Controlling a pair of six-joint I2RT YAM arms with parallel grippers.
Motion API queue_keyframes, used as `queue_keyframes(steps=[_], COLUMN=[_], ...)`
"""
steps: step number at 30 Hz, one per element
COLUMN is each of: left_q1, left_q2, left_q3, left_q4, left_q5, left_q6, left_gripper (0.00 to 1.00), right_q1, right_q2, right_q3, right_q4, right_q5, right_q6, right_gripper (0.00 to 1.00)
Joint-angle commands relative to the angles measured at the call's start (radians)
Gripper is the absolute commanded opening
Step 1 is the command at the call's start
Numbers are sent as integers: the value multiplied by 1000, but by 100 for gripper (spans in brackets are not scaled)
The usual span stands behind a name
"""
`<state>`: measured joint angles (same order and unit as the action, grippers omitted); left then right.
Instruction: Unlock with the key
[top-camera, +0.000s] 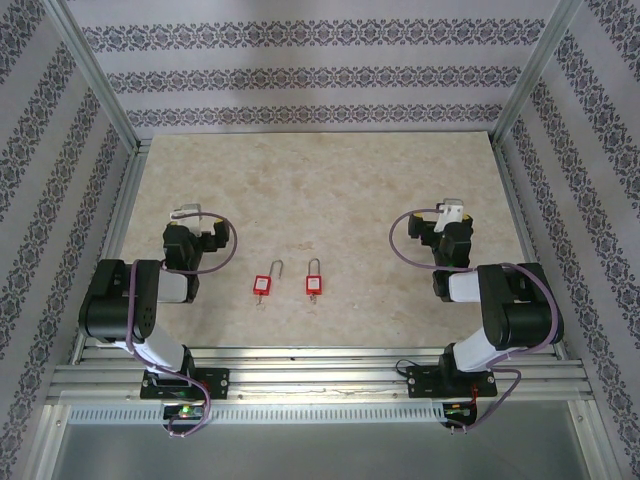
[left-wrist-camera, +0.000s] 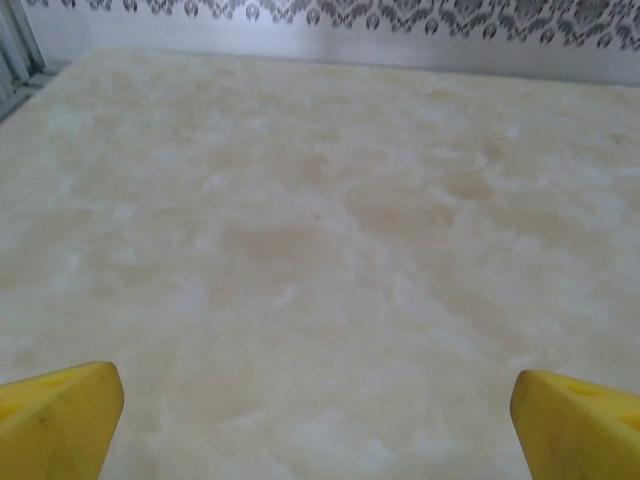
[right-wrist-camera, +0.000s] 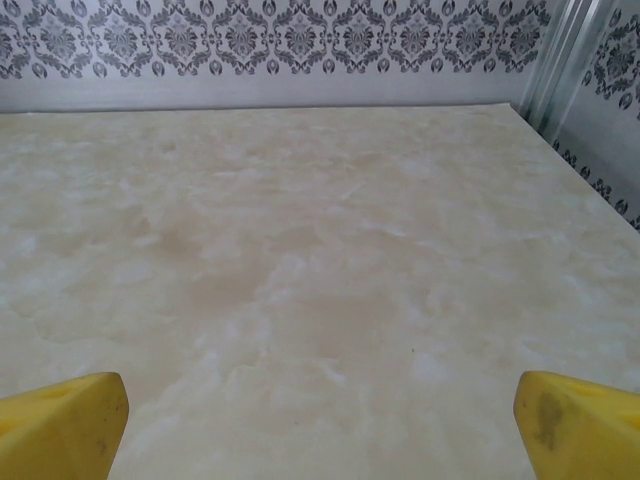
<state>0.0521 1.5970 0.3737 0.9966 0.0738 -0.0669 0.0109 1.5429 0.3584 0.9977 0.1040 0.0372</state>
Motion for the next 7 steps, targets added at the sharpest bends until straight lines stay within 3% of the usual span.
queue_keyframes(steps=[1,7], left_q1=[-7,-6], left_q2=[-8,-10], left_q3=[-1,-5], left_q4=[-22,-21], left_q5=[-19,-16], left_q6=[20,20], left_gripper=[99,99], right_q1=[8,11], right_q2=[-6,-8], right_q3=[-9,-9], right_q4=[27,29], right_q5=[57,63], right_q6=[35,32], right_gripper=[98,98])
